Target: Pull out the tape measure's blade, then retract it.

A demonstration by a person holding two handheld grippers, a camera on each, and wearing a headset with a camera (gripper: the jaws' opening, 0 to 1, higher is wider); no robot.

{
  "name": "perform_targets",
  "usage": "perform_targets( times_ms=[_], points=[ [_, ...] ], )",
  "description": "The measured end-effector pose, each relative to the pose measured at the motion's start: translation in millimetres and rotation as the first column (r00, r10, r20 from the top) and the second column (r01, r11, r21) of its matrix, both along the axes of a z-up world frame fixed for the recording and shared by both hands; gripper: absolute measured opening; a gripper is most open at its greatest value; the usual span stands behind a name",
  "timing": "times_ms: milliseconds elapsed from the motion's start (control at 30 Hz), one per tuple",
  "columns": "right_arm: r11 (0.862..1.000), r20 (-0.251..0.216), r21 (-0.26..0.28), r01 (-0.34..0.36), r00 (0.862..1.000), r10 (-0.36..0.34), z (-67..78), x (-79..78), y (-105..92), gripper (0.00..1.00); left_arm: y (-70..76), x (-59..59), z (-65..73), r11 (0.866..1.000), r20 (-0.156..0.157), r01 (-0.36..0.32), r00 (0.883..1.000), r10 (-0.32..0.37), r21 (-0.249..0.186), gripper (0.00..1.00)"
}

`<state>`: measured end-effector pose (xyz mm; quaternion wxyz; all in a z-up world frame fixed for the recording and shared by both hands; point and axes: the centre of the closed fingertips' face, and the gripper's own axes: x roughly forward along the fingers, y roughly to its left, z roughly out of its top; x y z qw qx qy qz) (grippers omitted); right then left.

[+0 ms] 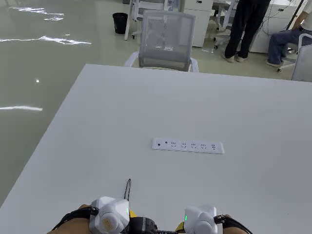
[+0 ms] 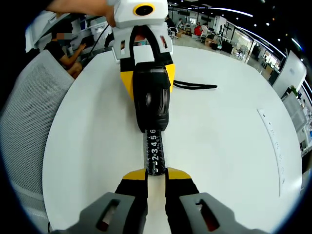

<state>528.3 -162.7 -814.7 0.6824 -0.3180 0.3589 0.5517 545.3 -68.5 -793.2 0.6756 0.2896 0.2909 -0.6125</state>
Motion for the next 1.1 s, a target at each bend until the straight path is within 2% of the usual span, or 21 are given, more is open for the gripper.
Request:
perform_targets(
  times_ms=[1100],
  points=[
    [1.0,-0.008,-0.02,0.005,1.0,-0.005,1.0,0.3,-14.0,0.1,-0.2,-0.5,0.2,1.0,-0.004,-0.018,1.0,0.018,-0.012,0.29]
  ],
)
